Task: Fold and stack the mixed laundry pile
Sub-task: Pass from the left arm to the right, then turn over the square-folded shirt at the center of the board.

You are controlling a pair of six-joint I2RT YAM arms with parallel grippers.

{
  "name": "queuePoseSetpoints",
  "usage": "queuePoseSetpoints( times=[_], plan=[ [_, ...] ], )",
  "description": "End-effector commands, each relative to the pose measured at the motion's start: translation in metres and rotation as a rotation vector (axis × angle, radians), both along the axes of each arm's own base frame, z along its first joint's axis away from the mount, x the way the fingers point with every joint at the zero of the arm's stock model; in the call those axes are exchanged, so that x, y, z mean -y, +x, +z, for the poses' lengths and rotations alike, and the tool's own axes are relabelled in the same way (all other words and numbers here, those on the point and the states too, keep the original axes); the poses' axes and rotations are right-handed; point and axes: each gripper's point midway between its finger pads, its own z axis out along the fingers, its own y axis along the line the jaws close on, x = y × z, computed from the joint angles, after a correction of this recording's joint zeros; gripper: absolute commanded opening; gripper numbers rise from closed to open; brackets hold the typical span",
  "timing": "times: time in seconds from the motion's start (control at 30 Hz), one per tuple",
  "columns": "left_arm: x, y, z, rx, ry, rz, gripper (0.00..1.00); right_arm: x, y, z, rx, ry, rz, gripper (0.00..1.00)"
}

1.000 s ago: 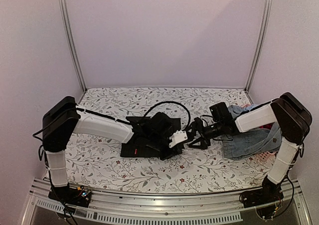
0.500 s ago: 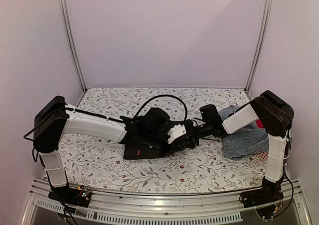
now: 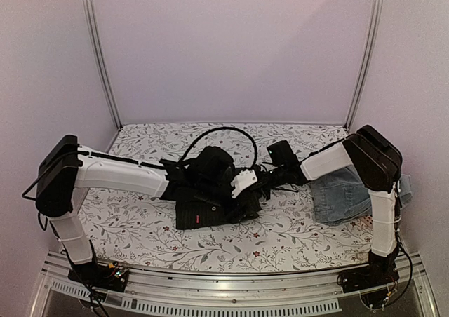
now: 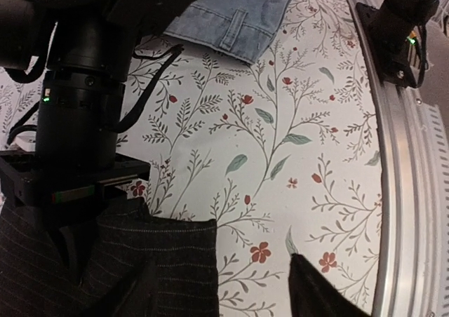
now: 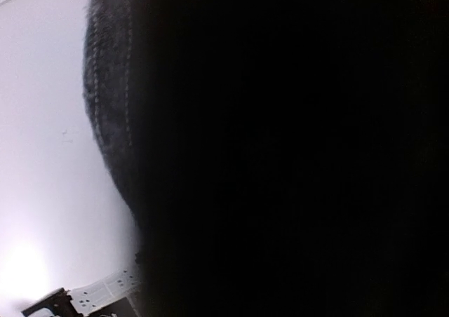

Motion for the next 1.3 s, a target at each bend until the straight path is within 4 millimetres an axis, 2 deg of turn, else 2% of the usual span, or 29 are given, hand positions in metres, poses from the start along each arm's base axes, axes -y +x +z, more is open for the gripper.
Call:
queuePoseSetpoints(
  times=[0.0,0.03,0.07,0.13,0.3,0.47,0.63,0.7,0.77,0.87,0.97,1.0,1.13,1.2,1.27],
  plan=[
    [-0.023,0.012,0.036,-0.060,-0.040,0.127,0.81,0.008,0.013,0.033,0.173,-0.153,0.089,0.00],
    [-0.032,0.017,0.043,-0.068,-0.058,0.157,0.97,0.010,0.018,0.042,0.224,-0.182,0.110,0.00],
    [-0.042,0.023,0.051,-0.065,-0.080,0.185,0.99,0.016,0.018,0.044,0.264,-0.212,0.140,0.00],
    [-0.064,0.037,0.071,-0.100,-0.138,0.272,1.00,0.025,0.022,0.058,0.310,-0.237,0.170,0.00],
    [-0.117,0.067,0.093,-0.152,-0.226,0.447,1.00,0.063,0.045,0.087,0.501,-0.475,0.291,0.00],
    [-0.151,0.076,0.093,-0.161,-0.252,0.546,1.00,0.105,0.089,0.140,0.736,-0.788,0.337,0.00],
    [-0.169,0.077,0.092,-0.161,-0.249,0.600,1.00,0.160,0.135,0.202,0.917,-1.200,0.270,0.00],
    [-0.177,0.079,0.094,-0.153,-0.254,0.626,1.00,0.170,0.146,0.218,0.964,-1.320,0.241,0.00],
    [-0.185,0.081,0.094,-0.151,-0.256,0.655,1.00,0.165,0.149,0.220,1.026,-1.409,0.291,0.00],
    [-0.199,0.086,0.092,-0.150,-0.248,0.708,1.00,0.138,0.145,0.192,1.070,-1.442,0.425,0.00],
    [-0.215,0.093,0.095,-0.138,-0.244,0.771,1.00,0.105,0.133,0.134,1.051,-1.444,0.593,0.00],
    [-0.221,0.096,0.095,-0.137,-0.246,0.792,1.00,0.089,0.123,0.106,1.038,-1.434,0.672,0.00],
    [-0.244,0.099,0.099,-0.148,-0.279,0.864,1.00,0.025,0.077,0.034,1.046,-1.351,0.888,0.00],
    [-0.256,0.100,0.099,-0.160,-0.298,0.904,1.00,-0.005,0.050,0.013,1.062,-1.286,0.967,0.00],
    [-0.265,0.099,0.097,-0.181,-0.316,0.939,1.00,-0.026,0.026,-0.006,1.055,-1.232,1.020,0.00]
  ],
)
